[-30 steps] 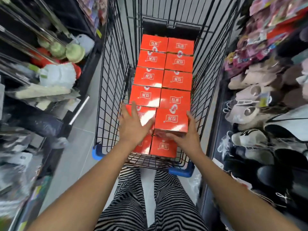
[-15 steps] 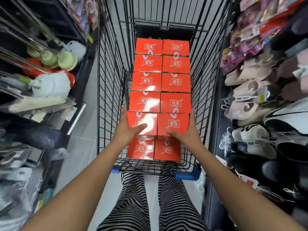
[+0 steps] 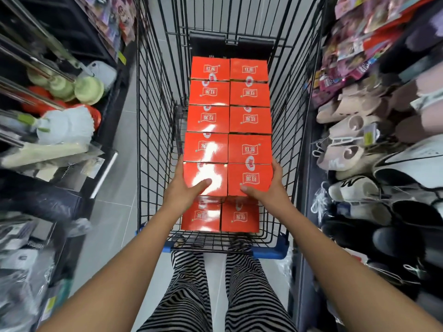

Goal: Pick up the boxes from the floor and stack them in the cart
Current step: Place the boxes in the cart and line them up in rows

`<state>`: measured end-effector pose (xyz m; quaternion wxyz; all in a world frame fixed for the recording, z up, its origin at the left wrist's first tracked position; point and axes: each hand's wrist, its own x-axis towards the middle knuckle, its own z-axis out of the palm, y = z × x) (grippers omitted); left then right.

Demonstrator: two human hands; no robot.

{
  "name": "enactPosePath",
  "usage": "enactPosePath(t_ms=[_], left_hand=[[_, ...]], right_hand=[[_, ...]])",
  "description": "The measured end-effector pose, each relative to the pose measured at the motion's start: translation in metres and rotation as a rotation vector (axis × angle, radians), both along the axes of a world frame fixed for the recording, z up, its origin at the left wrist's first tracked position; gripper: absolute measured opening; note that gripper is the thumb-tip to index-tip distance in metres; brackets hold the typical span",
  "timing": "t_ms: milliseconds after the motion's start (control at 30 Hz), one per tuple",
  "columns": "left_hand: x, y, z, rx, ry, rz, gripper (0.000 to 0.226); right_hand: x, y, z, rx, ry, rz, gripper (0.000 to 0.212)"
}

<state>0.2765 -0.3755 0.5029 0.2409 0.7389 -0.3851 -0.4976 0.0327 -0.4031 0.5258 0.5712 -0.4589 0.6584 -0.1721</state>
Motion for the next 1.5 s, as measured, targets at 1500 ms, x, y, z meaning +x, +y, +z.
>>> enactPosePath(t_ms=[1500], left_hand=[[0.068,0.805,0.152,0.817,-0.873,0.995,0.078]], right_hand=[[0.382,0.625,0.138,-1.233,0.319,2.153,0.066]])
